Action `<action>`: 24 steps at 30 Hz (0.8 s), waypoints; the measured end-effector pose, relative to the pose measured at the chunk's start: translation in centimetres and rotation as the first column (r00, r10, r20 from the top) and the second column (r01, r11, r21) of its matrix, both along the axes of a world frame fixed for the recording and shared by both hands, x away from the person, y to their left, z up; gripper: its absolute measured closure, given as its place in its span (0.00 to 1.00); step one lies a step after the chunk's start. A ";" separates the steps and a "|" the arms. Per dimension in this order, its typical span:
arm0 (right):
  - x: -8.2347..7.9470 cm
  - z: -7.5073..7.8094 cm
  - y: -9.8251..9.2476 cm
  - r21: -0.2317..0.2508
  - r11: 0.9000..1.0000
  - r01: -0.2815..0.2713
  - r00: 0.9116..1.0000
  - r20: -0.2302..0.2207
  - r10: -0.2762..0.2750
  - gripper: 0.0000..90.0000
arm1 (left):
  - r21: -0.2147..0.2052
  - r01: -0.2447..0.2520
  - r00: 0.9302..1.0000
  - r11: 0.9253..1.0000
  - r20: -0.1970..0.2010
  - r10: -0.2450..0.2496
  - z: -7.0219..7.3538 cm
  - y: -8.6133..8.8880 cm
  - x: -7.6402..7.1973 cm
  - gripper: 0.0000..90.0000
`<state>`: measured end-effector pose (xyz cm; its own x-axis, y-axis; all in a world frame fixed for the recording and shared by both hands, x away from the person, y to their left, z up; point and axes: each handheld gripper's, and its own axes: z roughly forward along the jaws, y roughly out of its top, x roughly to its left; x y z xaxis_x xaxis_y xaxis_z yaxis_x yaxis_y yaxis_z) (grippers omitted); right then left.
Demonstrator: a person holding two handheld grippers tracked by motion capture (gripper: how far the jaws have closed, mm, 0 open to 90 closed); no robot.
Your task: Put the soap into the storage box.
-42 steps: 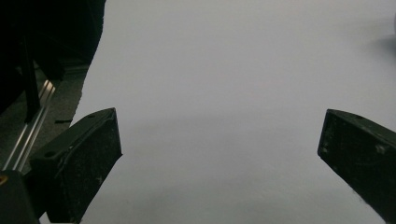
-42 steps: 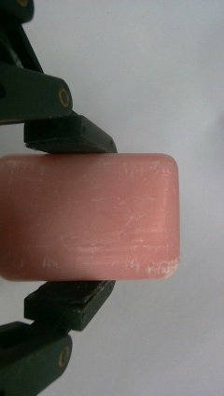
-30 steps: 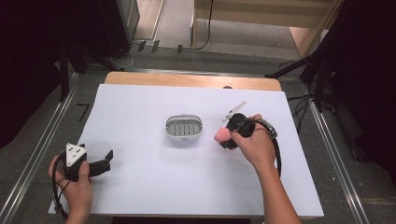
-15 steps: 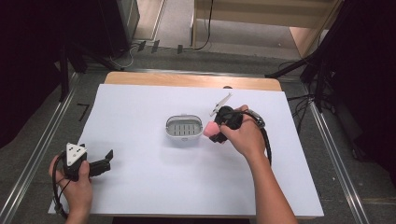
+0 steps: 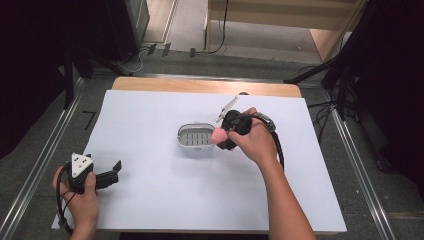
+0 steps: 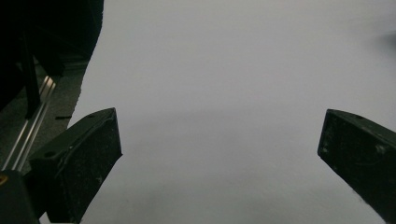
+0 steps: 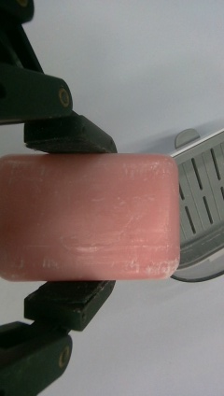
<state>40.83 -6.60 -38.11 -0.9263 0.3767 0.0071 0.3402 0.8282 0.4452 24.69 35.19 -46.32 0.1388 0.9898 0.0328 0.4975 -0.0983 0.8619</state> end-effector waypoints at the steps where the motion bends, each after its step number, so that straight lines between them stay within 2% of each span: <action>1: 0.0 0.0 0.0 0.000 1.000 0.000 1.000 0.000 0.000 0.43 | 0.001 0.001 1.000 1.000 -0.001 -0.001 0.0 0.0 0.0 0.00; 9: 0.6 0.9 1.0 0.004 0.999 -0.031 0.999 0.020 0.031 0.43 | 0.003 0.001 1.000 1.000 -0.007 -0.001 0.0 0.0 0.0 0.00; 13: 0.6 0.9 1.6 0.014 0.998 -0.058 0.998 0.020 0.058 0.43 | 0.003 0.000 1.000 1.000 -0.005 0.000 0.0 0.0 0.0 0.00; 15: 0.8 0.9 2.1 -0.003 0.997 -0.075 0.997 0.020 0.075 0.43 | 0.002 0.003 1.000 1.000 -0.008 -0.003 0.0 0.1 0.1 0.00; 20: 1.0 0.9 2.8 -0.003 0.995 -0.104 0.994 0.018 0.104 0.43 | -0.001 0.004 1.000 1.000 -0.008 -0.004 0.0 0.1 0.1 0.00; 24: 1.1 1.0 3.5 -0.003 0.992 -0.129 0.991 0.035 0.129 0.43 | 0.000 0.005 1.000 1.000 -0.009 -0.005 0.0 0.0 0.1 0.00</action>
<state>41.97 -3.10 -37.10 -0.9668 0.2542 -0.0267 0.2147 0.8644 0.4547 24.79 35.23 -46.32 0.1437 0.9891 0.0320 0.5045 -0.1011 0.8575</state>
